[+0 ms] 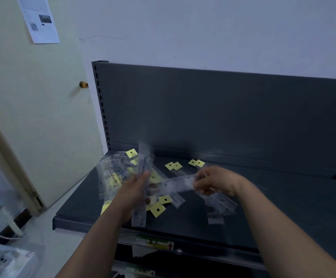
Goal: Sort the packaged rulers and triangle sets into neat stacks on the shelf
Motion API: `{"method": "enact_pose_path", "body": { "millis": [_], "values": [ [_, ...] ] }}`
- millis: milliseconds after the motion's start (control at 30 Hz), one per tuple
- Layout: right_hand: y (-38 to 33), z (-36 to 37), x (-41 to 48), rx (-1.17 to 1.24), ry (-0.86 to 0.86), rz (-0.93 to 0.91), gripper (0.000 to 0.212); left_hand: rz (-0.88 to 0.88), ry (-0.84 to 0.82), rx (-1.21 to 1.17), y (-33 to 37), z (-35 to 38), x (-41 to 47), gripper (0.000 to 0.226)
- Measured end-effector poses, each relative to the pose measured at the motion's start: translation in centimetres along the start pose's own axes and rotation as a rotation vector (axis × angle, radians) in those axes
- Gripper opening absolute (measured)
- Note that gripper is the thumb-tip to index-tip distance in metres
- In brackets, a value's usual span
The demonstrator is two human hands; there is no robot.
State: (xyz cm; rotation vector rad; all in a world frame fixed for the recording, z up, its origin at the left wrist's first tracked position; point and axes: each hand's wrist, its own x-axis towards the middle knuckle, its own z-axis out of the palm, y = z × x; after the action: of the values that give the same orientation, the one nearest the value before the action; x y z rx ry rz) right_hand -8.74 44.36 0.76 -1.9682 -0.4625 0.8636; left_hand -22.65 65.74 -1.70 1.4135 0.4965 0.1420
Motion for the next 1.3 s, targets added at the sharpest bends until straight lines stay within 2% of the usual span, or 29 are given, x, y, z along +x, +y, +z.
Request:
{"method": "enact_pose_path", "body": {
  "millis": [67, 233, 367, 467, 500, 533, 600, 667, 733, 800, 867, 967, 1033, 1167, 1233, 1300],
  "values": [
    [-0.5, 0.3, 0.3, 0.017, 0.029, -0.029, 0.009, -0.021, -0.1, 0.052, 0.0, 0.2, -0.6, 0.031],
    [-1.3, 1.6, 1.7, 0.247, 0.367, -0.129, 0.016, -0.056, -0.221, 0.028, 0.0, 0.9, -1.5, 0.02],
    [-1.9, 4.1, 2.4, 0.203, 0.279, -0.168, 0.022, -0.054, -0.271, 0.057, -0.2, 1.4, -1.8, 0.02],
    [-1.5, 5.8, 3.8, 0.27, 0.281, -0.186, 0.036, -0.041, -0.206, 0.012, -0.6, 1.0, -1.7, 0.018],
    [-1.2, 6.0, 4.5, 0.167, 0.328, -0.184, 0.039, -0.044, -0.152, -0.026, -0.8, 0.5, -1.6, 0.019],
    [-0.8, 6.3, 5.1, -0.038, 0.378, -0.195, 0.039, -0.046, -0.091, -0.06, -0.9, 0.0, -1.5, 0.02],
    [-0.5, 7.3, 5.9, -0.376, 0.348, -0.248, 0.036, -0.036, 0.029, -0.101, -1.1, -1.2, -1.3, 0.02],
    [-0.4, 8.9, 6.3, -0.559, 0.21, -0.281, 0.031, -0.019, 0.12, -0.147, -1.2, -2.4, -1.2, 0.02],
    [0.1, 10.0, 6.9, -0.731, 0.146, -0.258, 0.023, -0.017, 0.183, -0.195, -1.2, -3.5, -1.1, 0.021],
    [1.0, 9.4, 7.5, -0.884, 0.194, -0.227, 0.019, -0.015, 0.22, -0.207, -1.1, -4.4, -1.0, 0.021],
    [1.6, 8.3, 7.7, -1.0, 0.262, -0.173, 0.029, -0.011, 0.24, -0.211, -1.1, -5.2, -0.8, 0.02],
    [1.7, 7.3, 7.5, -1.116, 0.398, -0.06, 0.034, -0.009, 0.257, -0.232, -1.2, -5.8, -0.5, 0.02],
    [1.3, 7.4, 7.4, -1.151, 0.483, -0.075, 0.033, -0.014, 0.263, -0.234, -1.3, -5.9, -0.3, 0.022],
    [1.7, 8.7, 8.2, -1.097, 0.348, -0.151, 0.035, -0.008, 0.267, -0.241, -1.0, -6.3, -0.2, 0.018],
    [1.5, 8.7, 8.3, -1.079, 0.379, -0.127, 0.035, -0.007, 0.288, -0.255, -0.8, -6.6, -0.3, 0.016],
    [0.7, 8.9, 8.2, -1.009, 0.435, -0.191, 0.037, -0.004, 0.324, -0.255, -0.8, -7.1, 0.0, 0.019]
  ]
}}
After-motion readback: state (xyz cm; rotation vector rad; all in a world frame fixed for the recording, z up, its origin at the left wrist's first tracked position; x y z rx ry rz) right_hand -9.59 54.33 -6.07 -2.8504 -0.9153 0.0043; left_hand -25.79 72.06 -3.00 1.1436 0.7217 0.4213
